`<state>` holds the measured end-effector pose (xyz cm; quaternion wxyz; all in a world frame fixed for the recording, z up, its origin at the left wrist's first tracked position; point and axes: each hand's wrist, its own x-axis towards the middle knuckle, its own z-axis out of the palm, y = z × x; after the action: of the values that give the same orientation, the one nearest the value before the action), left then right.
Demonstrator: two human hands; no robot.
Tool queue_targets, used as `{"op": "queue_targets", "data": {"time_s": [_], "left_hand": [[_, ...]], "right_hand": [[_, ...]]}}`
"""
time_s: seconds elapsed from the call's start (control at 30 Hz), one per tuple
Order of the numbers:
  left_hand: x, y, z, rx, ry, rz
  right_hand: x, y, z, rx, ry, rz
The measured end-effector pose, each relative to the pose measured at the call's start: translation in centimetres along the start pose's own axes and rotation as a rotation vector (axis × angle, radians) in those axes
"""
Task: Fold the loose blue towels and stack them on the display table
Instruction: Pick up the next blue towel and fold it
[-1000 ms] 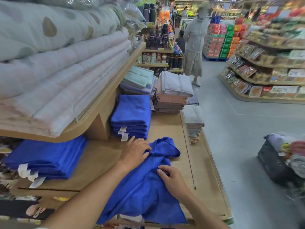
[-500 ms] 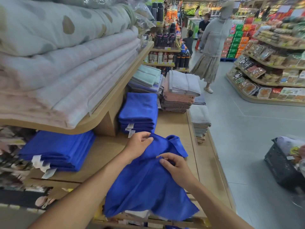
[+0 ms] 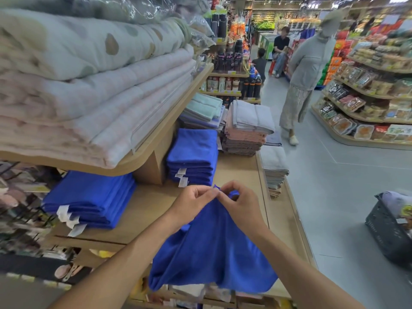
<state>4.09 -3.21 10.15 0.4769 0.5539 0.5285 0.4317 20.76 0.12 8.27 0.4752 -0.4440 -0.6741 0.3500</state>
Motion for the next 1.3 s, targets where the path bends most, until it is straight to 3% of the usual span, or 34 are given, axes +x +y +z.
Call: {"op": "queue_targets", "data": {"time_s": [0.1, 0.33, 0.67, 1.07, 1.3], "left_hand": [[-0.4, 1.8, -0.4, 0.002, 0.012, 0.077], [0.8, 8.6, -2.2, 0.153, 0.039, 0.203], [2.9, 19.5, -3.1, 0.293, 0.147, 0.465], [4.9, 25.8, -5.9, 0.361, 0.323, 0.546], [5.4, 26.1, -7.1, 0.336, 0.429, 0.589]], "right_hand": [[1.0, -0.9, -0.7, 0.019, -0.016, -0.004], [4.9, -6.7, -5.1, 0.105, -0.295, -0.109], [9.8, -12.1, -11.1, 0.053, -0.553, -0.016], [9.9, -10.8, -16.3, -0.197, -0.6, -0.031], [9.3, -9.0, -19.4, -0.487, -0.603, 0.005]]}}
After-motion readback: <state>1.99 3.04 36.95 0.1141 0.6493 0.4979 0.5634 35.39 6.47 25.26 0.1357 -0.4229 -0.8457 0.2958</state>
